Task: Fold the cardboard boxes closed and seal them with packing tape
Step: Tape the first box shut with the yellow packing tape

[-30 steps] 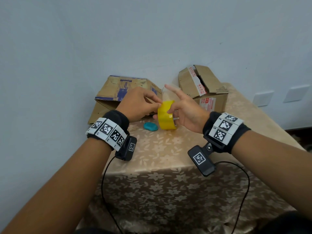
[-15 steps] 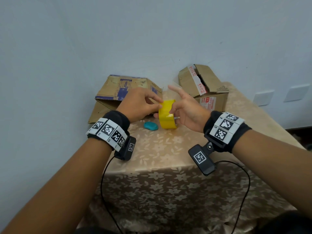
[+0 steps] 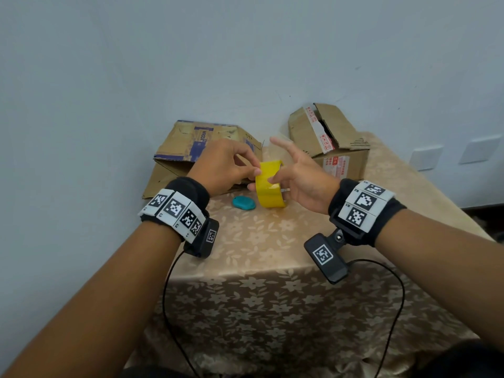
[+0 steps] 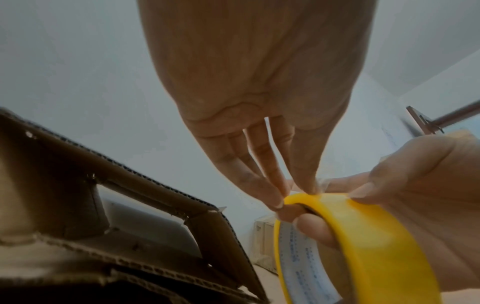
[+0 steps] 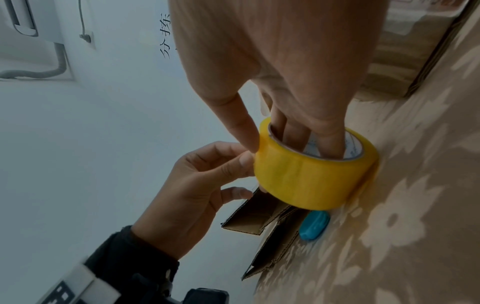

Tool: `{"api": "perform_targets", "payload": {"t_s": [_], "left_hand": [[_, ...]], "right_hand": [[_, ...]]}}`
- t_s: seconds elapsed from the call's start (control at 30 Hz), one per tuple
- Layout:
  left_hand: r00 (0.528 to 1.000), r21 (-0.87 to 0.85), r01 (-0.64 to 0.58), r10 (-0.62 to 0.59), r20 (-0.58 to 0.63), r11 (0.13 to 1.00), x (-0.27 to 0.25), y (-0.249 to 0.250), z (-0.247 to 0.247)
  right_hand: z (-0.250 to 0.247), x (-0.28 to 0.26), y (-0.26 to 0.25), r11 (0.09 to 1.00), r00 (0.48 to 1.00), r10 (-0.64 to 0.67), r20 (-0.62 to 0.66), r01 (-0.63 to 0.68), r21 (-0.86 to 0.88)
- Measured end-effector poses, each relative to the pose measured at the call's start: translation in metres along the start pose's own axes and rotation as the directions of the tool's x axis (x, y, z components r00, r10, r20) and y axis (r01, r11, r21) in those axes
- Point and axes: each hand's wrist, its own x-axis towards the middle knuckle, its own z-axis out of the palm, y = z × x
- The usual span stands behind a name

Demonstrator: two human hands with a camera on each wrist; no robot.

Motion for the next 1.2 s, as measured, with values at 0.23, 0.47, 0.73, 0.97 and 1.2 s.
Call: {"api": "perform_targets", "payload": {"t_s": [0.23,0.47,0.73,0.97,1.2], "left_hand": [[0.976,-0.228,0.188,-0.207,-0.065,0.955,0.003,0.01,0.01],[0.912,-0.477,0.374,-0.408,0.034,0.795,0.007,0.024,0.025],[0.903,-0.565,0.39,-0.422,0.08,0.727,0.005,0.021,0.032],[0.917,-0.562,0.353,-0.396,0.049,0.748,0.0,0.018,0.036],[0.896,-0.615,0.383,-0.438,0.068,0.689,0.001,0.016,0.033]], "right_hand": [[0.001,0.004,0.001,0.996,0.996,-0.087,-0.025,0.087,-0.025],[0.0,0.008,0.006,0.991,0.991,-0.133,-0.028,0.133,0.002],[-0.003,0.011,0.009,0.991,0.986,-0.131,-0.102,0.13,-0.014],[-0.006,0.013,0.014,0.989,0.985,-0.137,-0.109,0.129,-0.078],[-0.001,0.008,0.012,0.99,0.989,-0.122,-0.079,0.115,-0.086]]}}
